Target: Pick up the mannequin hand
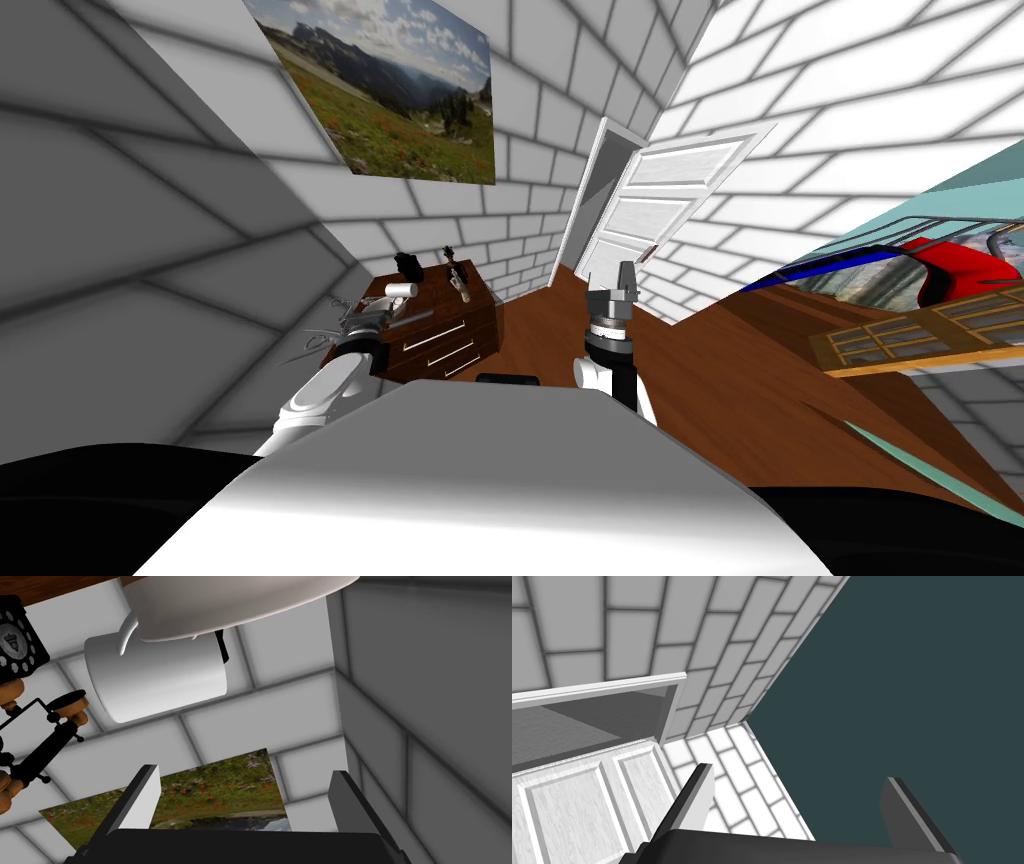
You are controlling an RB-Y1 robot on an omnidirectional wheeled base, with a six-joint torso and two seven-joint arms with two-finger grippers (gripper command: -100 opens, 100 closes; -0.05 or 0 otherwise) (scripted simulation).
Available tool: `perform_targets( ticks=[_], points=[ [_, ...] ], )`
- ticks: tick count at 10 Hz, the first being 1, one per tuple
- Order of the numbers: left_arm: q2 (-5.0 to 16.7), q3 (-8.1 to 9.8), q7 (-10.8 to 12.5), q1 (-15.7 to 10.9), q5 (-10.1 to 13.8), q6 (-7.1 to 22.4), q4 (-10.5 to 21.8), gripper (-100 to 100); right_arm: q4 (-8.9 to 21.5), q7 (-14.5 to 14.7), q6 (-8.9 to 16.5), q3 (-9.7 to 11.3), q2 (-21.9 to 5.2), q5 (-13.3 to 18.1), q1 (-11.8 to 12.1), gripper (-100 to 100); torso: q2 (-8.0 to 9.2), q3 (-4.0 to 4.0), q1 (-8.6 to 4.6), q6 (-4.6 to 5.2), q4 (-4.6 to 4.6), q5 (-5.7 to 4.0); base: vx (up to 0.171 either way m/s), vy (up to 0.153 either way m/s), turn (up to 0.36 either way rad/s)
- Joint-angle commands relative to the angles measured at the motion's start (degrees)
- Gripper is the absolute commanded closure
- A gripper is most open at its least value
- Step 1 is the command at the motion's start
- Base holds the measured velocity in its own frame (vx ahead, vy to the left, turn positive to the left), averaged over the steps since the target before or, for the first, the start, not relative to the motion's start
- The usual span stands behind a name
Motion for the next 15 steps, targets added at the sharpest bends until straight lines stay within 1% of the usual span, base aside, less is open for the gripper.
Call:
perform_targets(
  ticks=[1, 2, 3, 4, 5, 7, 8, 9, 10, 13, 14, 15],
  points=[
    [0.3, 0.22, -0.6, 0.9, -2.9, 0.4, -0.6, -100, 0.0, 0.0, 0.0, 0.0, 0.0, 0.0, 0.0, 0, 0.0, 0.0, 0.0, 0.0, 0.0, 0.0, 0.004, 0.003, 0.025],
    [0.3, 0.22, -0.6, 0.9, -4.5, 0.4, -0.6, -100, 0.0, 0.0, 0.0, 0.0, 0.0, 0.0, 0.0, 0, -0.02, -0.01, 0.01, 0.0, 0.0, 0.0, 0.004, 0.002, 0.016],
    [0.3, 0.22, -0.6, 0.9, -5.0, 0.4, -0.6, -100, 0.0, 0.0, 0.0, 0.0, 0.0, 0.0, 0.0, 0, -0.03, -0.02, 0.0, 0.01, -0.01, 0.0, 0.0, 0.0, 0.0],
    [2.0, 2.49, -0.9, 3.7, -7.3, 1.5, -0.8, -100, 0.0, 0.0, 0.0, 0.0, 0.0, 0.0, 0.0, 0, -0.03, -0.02, 0.0, 0.01, -0.01, 0.0, -0.004, -0.01, -0.14],
    [2.0, 2.49, -0.9, 4.1, -8.8, 1.5, -0.8, -100, 0.0, 0.0, 0.0, 0.0, 0.0, 0.0, 0.0, 0, -0.01, -0.01, -0.02, 0.03, 0.0, -0.01, -0.004, -0.004, -0.108],
    [2.0, 2.49, -0.9, 4.1, -12.4, 1.5, -0.8, -100, 0.0, 0.0, 0.0, 0.0, 0.0, 0.0, 0.0, 0, -0.01, -0.01, 0.0, 0.0, 0.0, 0.0, 0.002, 0.001, 0.006],
    [2.0, 2.49, -0.9, 4.1, -13.8, 1.5, -0.8, -100, 0.0, 0.0, 0.0, 0.0, 0.0, 0.0, 0.0, 0, -0.03, -0.02, 0.0, 0.01, -0.01, 0.01, 0.0, 0.0, 0.0],
    [3.7, 4.82, -1.2, 6.9, -15.8, 2.6, -1.0, -100, 0.0, 0.0, 0.0, 0.0, 0.0, 0.0, 0.0, 0, -0.03, -0.02, 0.0, 0.01, -0.01, 0.01, 0.003, -0.009, -0.166],
    [3.7, 4.82, -1.2, 7.4, -16.5, 2.6, -1.0, -100, 0.0, 0.0, 0.0, 0.0, 0.0, 0.0, 0.0, 0, -0.02, -0.01, -0.03, 0.03, 0.0, -0.01, 0.002, -0.002, -0.106],
    [3.7, 4.82, -1.2, 7.4, -21.7, 2.6, -1.0, -100, 0.0, 0.0, 0.0, 0.0, 0.0, 0.0, 0.0, 0, -0.04, -0.02, 0.0, 0.01, -0.01, 0.01, 0.001, 0.0, 0.004],
    [3.7, 4.82, -1.2, 7.4, -22.6, 2.6, -1.0, -100, 0.0, 0.0, 0.0, 0.0, 0.0, 0.0, 0.0, 0, -0.04, -0.02, 0.0, 0.01, -0.01, 0.01, 0.0, 0.0, 0.0],
    [5.5, 7.2, -1.6, 10.1, -24.7, 3.6, -1.3, -100, 0.0, 0.0, 0.0, 0.0, 0.0, 0.0, 0.0, 0, -0.03, -0.02, 0.0, 0.01, -0.01, 0.01, 0.003, -0.009, -0.16]
  ],
)
